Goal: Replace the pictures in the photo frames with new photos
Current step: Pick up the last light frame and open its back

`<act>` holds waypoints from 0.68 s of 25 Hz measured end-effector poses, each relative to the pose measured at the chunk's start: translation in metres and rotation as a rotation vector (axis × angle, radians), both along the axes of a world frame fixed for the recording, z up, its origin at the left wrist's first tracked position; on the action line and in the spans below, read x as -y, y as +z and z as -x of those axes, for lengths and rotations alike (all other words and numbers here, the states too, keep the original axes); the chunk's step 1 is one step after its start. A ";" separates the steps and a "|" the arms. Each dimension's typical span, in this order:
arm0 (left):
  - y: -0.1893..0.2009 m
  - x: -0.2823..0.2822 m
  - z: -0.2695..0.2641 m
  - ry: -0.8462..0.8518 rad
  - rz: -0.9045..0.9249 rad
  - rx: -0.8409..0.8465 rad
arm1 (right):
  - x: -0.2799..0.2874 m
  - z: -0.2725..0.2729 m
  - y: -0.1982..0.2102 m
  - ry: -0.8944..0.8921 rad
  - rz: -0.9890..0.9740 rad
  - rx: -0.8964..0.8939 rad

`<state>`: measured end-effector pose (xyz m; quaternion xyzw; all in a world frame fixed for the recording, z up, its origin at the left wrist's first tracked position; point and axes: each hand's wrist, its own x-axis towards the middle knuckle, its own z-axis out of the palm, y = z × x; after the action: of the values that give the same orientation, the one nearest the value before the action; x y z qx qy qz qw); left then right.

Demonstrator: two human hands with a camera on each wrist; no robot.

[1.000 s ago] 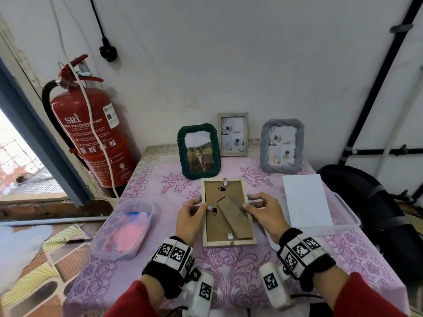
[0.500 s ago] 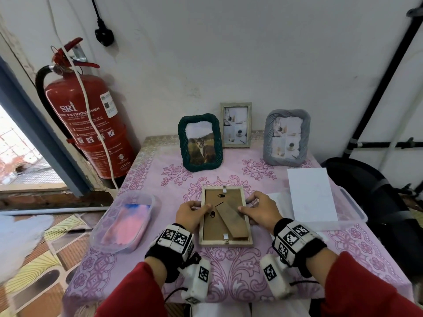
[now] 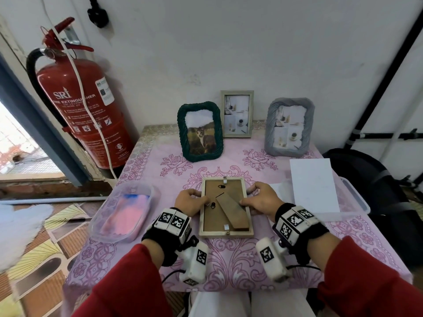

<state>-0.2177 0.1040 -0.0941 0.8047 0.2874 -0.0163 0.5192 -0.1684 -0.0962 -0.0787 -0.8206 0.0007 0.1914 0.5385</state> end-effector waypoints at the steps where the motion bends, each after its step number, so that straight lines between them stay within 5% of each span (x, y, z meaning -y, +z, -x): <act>1: 0.000 0.000 0.000 0.005 0.039 -0.002 | 0.000 0.000 0.001 0.007 -0.002 -0.013; 17: 0.005 -0.005 0.005 -0.106 0.024 -0.016 | 0.001 -0.002 0.013 0.121 0.066 -0.078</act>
<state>-0.2222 0.1095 -0.0892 0.8123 0.2482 -0.0534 0.5250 -0.1659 -0.0975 -0.0660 -0.8284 -0.0216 0.2552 0.4981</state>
